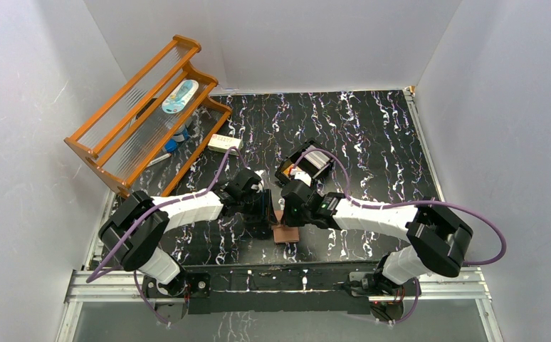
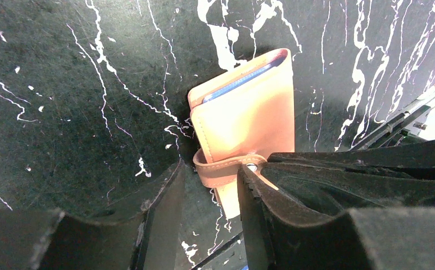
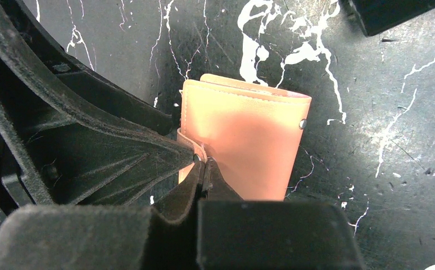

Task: Put the credit cards into the card holder
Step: Close the card holder at the center of the board.

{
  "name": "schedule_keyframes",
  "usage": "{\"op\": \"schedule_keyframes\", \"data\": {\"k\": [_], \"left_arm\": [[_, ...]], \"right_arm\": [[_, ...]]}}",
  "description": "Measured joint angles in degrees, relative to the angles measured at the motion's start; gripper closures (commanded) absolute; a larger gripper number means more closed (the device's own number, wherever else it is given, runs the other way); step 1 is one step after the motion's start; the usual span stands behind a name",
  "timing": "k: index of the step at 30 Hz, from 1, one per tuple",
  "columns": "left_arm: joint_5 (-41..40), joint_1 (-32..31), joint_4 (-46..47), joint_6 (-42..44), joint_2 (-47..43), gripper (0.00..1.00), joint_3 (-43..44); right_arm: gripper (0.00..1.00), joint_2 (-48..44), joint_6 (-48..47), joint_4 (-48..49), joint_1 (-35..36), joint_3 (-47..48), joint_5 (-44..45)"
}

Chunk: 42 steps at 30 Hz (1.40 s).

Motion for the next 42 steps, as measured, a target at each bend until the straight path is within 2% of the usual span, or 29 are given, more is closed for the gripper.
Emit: {"op": "schedule_keyframes", "data": {"k": [28, 38, 42], "left_arm": [[0.1, -0.1, 0.3, 0.0, 1.2, 0.62, 0.0], [0.5, -0.1, 1.8, 0.0, 2.3, 0.62, 0.2], [0.5, -0.1, 1.9, 0.0, 2.3, 0.62, 0.2]], "right_arm": [[1.00, 0.4, 1.2, 0.7, 0.0, -2.3, 0.4], [0.84, 0.4, -0.2, 0.7, 0.0, -1.8, 0.6], [0.80, 0.4, -0.3, 0.7, 0.0, -1.7, 0.4]]}}
